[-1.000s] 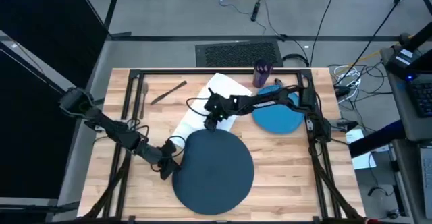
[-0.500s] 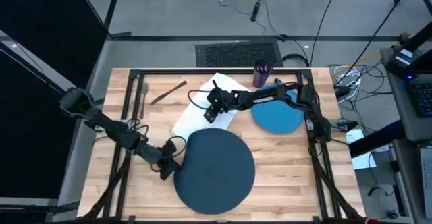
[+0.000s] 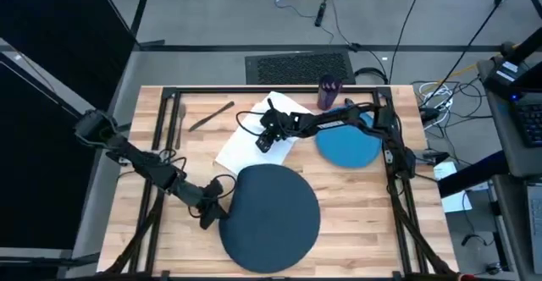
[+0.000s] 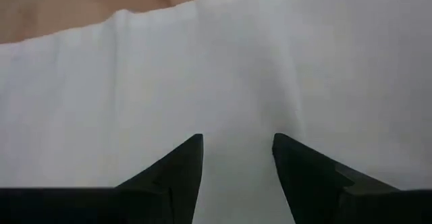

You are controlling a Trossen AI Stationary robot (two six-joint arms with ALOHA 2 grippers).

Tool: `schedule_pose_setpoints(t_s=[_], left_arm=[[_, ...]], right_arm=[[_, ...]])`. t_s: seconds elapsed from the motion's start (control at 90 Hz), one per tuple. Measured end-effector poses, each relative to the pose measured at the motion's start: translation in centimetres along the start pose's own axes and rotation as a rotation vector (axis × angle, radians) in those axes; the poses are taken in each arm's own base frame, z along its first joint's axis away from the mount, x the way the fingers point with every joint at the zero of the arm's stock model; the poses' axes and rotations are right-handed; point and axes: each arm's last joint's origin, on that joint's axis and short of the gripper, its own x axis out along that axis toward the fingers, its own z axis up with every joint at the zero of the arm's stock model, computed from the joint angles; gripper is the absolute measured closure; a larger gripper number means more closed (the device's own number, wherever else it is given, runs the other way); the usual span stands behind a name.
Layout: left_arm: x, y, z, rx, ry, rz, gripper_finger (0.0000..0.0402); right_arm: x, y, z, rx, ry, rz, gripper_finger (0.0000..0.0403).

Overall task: Set table place
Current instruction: Move the blue table mat to the center of the table

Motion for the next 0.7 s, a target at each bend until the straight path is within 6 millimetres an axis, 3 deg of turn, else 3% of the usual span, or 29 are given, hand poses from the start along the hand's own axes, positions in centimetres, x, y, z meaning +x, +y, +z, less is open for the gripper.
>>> schedule_pose_setpoints(t_s=[0.156,0.344,0.7], left_arm=[[0.0,0.0,0.0,0.000,0.000,0.000,0.0402],[0.0,0.0,0.0,0.008,0.000,0.001,0.0402],[0.0,0.0,0.0,0.010,0.000,0.003,0.0402]], right_arm=[[-1.8,2.3,0.7,-0.057,-0.047,0.054,0.0234],[-2.4,4.0,-0.1,-0.088,-0.014,0.104,0.0234],[-2.1,4.2,-1.2,-0.095,0.066,0.078,0.0234]])
